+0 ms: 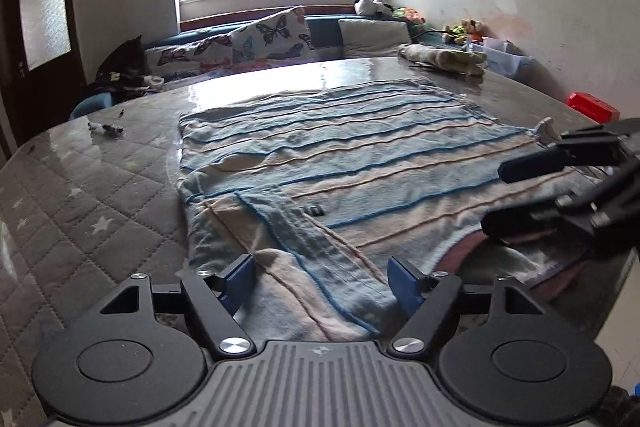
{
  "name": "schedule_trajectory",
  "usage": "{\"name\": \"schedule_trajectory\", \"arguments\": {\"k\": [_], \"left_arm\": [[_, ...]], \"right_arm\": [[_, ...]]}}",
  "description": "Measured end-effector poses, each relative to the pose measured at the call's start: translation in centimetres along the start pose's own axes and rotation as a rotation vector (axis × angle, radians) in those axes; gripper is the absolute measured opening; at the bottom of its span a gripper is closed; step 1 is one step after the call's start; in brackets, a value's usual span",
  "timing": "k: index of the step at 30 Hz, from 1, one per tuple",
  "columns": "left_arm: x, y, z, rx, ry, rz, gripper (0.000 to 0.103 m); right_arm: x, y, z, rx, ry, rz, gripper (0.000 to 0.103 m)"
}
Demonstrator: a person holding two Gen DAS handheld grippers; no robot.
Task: Fold clothes
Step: 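Release the folded sleeve with the left tool and withdraw, then move the open right tool to the other shirt sleeve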
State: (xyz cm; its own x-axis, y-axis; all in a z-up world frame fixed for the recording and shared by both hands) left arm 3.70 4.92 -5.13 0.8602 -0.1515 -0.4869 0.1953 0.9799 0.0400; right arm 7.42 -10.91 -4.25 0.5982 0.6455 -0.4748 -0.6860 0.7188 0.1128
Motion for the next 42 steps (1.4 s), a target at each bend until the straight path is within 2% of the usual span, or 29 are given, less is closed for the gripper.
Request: {"name": "schedule_trajectory", "arguments": {"k": [2, 5, 10, 12, 14, 17, 23, 27, 33, 36, 40, 42], "left_arm": [[-0.5, -0.4, 0.2, 0.006, -0.006, -0.017, 0.076], [-0.9, -1.0, -0.1, -0.005, -0.004, -0.061, 0.089], [-1.3, -2.2, -0.9, 0.023, 0.021, -0.109, 0.095], [-1.8, -2.3, -0.6, 0.022, 0.006, -0.121, 0.096], [-2.4, -2.1, 0.0, 0.011, -0.027, -0.131, 0.103], [-2.5, -2.0, 0.4, -0.018, -0.048, -0.157, 0.103], [-1.1, -2.9, -0.3, -0.015, 0.015, -0.197, 0.103], [-2.1, -3.0, 0.6, -0.001, -0.031, -0.205, 0.103], [-0.1, -1.1, 1.0, -0.053, -0.007, -0.136, 0.103], [0.8, -1.3, 0.9, -0.093, 0.023, -0.182, 0.103], [1.0, -3.3, 0.7, -0.051, 0.039, -0.237, 0.103], [0.5, -3.4, 1.0, -0.045, 0.019, -0.241, 0.103]], "right_arm": [[-0.3, -1.0, -0.2, 0.026, -0.005, -0.027, 0.076], [-1.2, -2.4, -0.6, 0.065, -0.019, -0.065, 0.08], [-2.6, -4.4, -1.3, 0.113, -0.039, -0.134, 0.081], [-3.1, -5.2, -1.5, 0.13, -0.047, -0.163, 0.083], [-3.9, -6.3, -1.9, 0.156, -0.051, -0.201, 0.084], [-5.0, -8.1, -2.6, 0.186, -0.055, -0.267, 0.085], [-7.2, -11.4, -3.4, 0.245, -0.08, -0.377, 0.091], [-8.4, -13.1, -3.6, 0.277, -0.098, -0.428, 0.091], [-8.7, -13.7, -3.7, 0.295, -0.109, -0.439, 0.091], [-8.7, -13.7, -3.7, 0.301, -0.108, -0.444, 0.091], [-8.8, -14.0, -3.8, 0.307, -0.107, -0.455, 0.091], [-8.9, -14.1, -3.8, 0.309, -0.108, -0.461, 0.091]]}}
Point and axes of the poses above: each gripper's, at about its wrist camera, not at the fingertips, and x roughly the way its jaws point, y to its left, z to its top, the point moved 6 cm from there along x, roughly the way its jaws point, and after that the axes turned 7 degrees about -y, right-handed, at the moved point
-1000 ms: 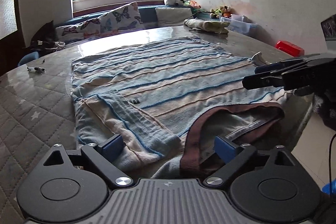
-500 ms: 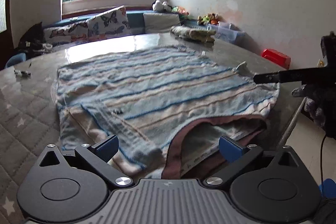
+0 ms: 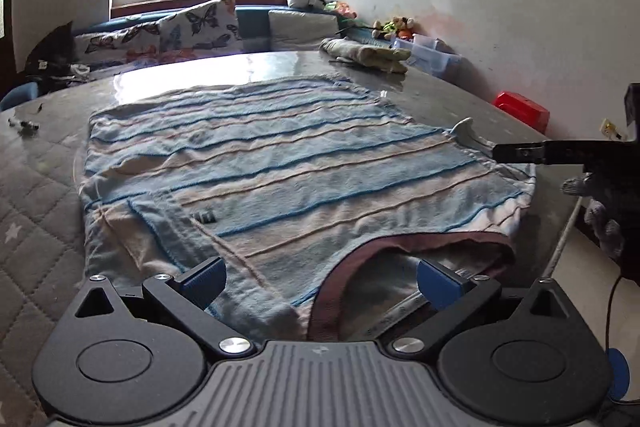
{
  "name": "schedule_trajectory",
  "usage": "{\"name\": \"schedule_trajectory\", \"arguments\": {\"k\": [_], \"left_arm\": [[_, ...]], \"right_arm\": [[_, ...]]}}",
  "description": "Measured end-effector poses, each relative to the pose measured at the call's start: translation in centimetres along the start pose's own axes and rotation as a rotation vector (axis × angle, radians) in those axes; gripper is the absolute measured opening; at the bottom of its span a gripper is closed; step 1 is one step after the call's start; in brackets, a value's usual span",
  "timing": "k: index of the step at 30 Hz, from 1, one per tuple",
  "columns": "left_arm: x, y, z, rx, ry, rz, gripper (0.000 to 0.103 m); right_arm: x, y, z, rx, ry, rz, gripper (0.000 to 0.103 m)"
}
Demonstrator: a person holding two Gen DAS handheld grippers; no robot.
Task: Fold clothes
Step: 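Move the open right tool to the other shirt sleeve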
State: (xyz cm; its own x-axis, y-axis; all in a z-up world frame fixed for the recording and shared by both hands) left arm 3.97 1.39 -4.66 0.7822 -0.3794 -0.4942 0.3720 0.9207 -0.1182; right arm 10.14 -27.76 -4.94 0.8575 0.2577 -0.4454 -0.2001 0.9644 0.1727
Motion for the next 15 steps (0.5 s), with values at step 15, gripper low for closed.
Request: {"name": "schedule_trajectory", "arguments": {"k": [15], "left_arm": [[-0.4, 0.6, -0.6, -0.03, 0.024, 0.033, 0.103]], "right_arm": [[0.2, -0.6, -0.3, 0.022, 0.0, -0.015, 0.092]]}}
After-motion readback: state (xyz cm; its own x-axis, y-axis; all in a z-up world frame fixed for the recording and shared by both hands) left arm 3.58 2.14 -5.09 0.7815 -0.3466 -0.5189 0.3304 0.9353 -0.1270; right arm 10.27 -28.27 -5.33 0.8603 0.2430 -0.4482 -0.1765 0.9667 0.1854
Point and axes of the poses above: each gripper's, at about its wrist camera, not at the fingertips, and x roughly the way its jaws point, y to its left, z to its top, the point moved 6 cm from there along x, roughly the way its jaws point, and after that the axes turned 7 degrees about -y, right-handed, at the moved point
